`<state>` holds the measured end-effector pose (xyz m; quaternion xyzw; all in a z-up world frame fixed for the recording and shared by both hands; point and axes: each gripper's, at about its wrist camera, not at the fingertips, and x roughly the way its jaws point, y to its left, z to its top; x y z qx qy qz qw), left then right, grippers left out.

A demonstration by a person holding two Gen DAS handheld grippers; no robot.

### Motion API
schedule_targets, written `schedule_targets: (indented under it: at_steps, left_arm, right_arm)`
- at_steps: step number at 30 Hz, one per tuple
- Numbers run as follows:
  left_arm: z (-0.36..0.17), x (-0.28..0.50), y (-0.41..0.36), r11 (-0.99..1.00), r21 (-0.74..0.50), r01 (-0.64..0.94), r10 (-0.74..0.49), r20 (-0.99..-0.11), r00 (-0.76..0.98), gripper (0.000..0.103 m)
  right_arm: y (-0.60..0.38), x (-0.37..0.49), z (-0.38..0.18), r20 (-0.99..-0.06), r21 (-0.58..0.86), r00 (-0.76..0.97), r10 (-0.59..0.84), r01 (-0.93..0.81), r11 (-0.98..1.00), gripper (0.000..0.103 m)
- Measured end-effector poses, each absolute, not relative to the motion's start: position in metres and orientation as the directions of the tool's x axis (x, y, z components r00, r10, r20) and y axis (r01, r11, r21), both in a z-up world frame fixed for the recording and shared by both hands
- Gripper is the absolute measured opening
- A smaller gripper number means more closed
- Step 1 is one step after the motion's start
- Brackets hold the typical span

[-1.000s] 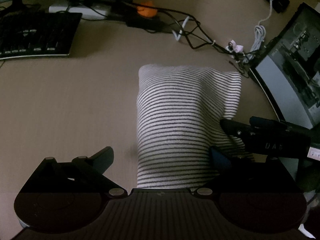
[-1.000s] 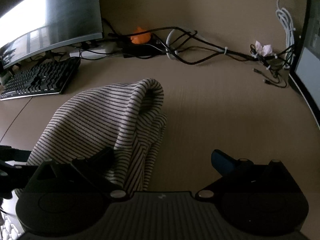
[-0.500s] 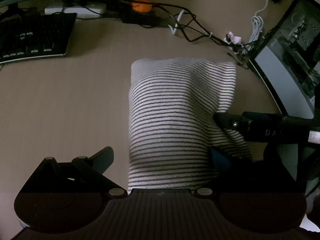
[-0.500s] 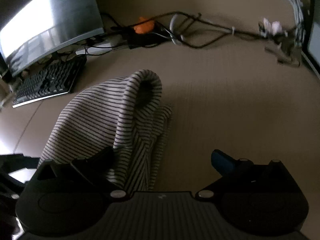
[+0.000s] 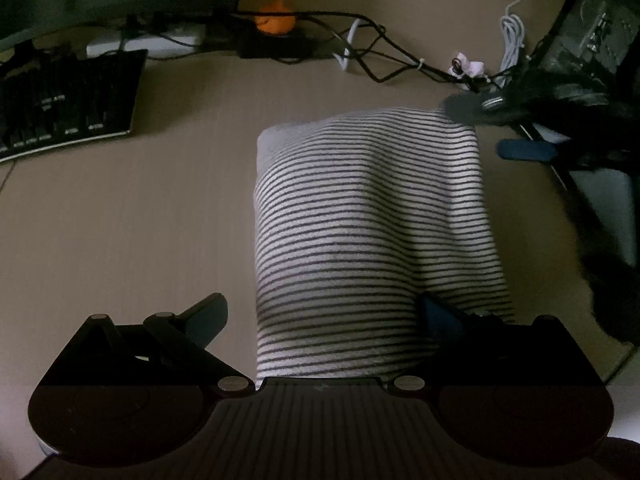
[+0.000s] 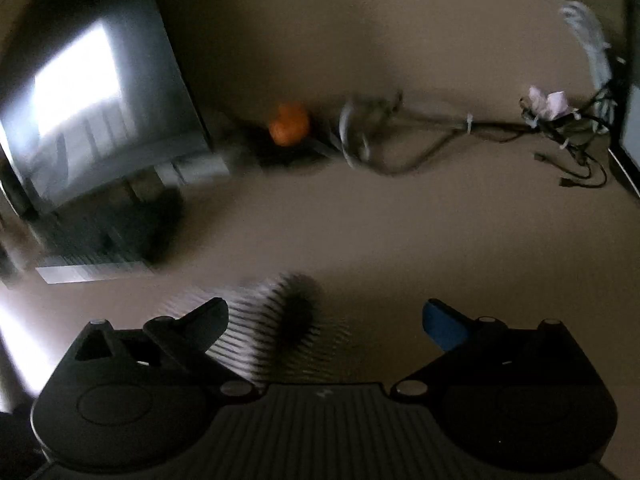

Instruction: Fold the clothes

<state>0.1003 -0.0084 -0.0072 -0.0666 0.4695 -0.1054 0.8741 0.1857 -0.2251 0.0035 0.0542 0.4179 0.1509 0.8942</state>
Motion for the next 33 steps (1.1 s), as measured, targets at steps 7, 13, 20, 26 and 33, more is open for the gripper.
schedule_targets:
  at_steps: [7, 13, 20, 26, 33]
  left_arm:
    - [-0.001, 0.102, 0.006, 0.94, -0.31, 0.146, -0.336, -0.756, 0.562, 0.103]
    - [-0.012, 0.122, 0.031, 0.842, -0.532, 0.091, -0.496, -0.697, 0.518, 0.103]
    - [-0.03, 0.138, 0.016, 0.84, -0.534, 0.098, -0.515, -0.727, 0.454, 0.103]
    - [-0.026, 0.168, -0.008, 0.848, -0.513, 0.133, -0.512, -0.726, 0.459, 0.103]
    - [-0.005, 0.246, -0.058, 0.87, -0.424, 0.253, -0.491, -0.697, 0.522, 0.103]
  right_arm:
    - [-0.222, 0.199, -0.018, -0.773, 0.264, 0.537, 0.338, -0.213, 0.941, 0.103]
    - [-0.233, 0.196, -0.025, -0.752, 0.441, 0.453, 0.48, -0.196, 0.876, 0.103]
    - [-0.245, 0.197, -0.033, -0.689, 0.613, 0.373, 0.622, -0.157, 0.774, 0.103]
    - [-0.261, 0.21, -0.034, -0.631, 0.683, 0.385, 0.673, -0.137, 0.718, 0.103]
    - [-0.292, 0.274, -0.008, -0.566, 0.657, 0.524, 0.637, -0.18, 0.732, 0.103]
